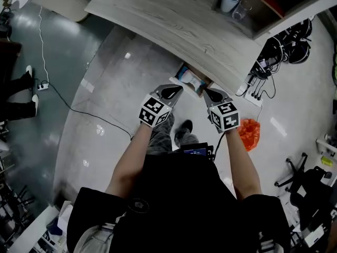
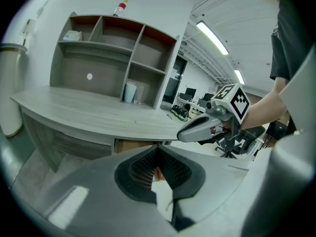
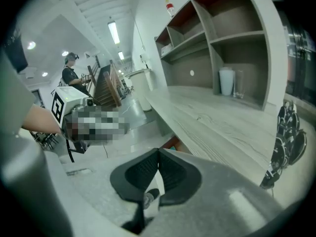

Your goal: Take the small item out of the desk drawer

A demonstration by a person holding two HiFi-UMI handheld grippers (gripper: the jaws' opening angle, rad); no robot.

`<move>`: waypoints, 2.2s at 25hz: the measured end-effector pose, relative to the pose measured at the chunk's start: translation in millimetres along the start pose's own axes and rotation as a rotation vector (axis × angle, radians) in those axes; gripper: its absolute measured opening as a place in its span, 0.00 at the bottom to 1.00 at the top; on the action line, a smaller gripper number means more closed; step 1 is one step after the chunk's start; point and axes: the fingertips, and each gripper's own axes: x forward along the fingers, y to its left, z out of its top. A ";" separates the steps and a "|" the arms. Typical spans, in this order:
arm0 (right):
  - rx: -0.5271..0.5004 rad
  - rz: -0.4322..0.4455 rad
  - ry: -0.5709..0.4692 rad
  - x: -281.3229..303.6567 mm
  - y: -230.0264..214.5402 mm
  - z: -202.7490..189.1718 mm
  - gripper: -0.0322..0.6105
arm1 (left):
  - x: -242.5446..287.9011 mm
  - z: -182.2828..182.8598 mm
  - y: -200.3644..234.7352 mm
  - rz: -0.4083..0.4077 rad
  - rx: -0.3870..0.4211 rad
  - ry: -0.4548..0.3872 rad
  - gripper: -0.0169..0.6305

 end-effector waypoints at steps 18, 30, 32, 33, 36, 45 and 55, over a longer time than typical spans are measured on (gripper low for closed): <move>-0.136 0.020 0.174 85.3 -11.8 -46.9 0.15 | 20.2 -43.1 53.3 0.048 -0.077 0.012 0.03; -0.230 -0.017 0.284 136.6 -20.9 -70.6 0.29 | 30.9 -68.5 61.1 0.025 -0.104 0.037 0.03; -0.278 -0.022 0.311 143.9 -23.1 -75.6 0.31 | 32.9 -72.4 62.8 0.024 -0.110 0.040 0.03; -0.303 -0.026 0.325 147.2 -24.2 -77.7 0.32 | 34.3 -74.5 63.5 0.023 -0.111 0.042 0.03; -0.352 -0.035 0.351 157.2 -27.2 -81.8 0.33 | 36.4 -79.8 65.9 0.021 -0.114 0.047 0.03; -0.422 -0.077 0.454 181.5 -41.4 -99.9 0.38 | 36.6 -86.3 71.5 0.019 -0.122 0.052 0.03; -0.490 -0.144 0.610 193.6 -49.5 -120.5 0.38 | 28.3 -92.2 75.7 0.031 -0.135 0.054 0.03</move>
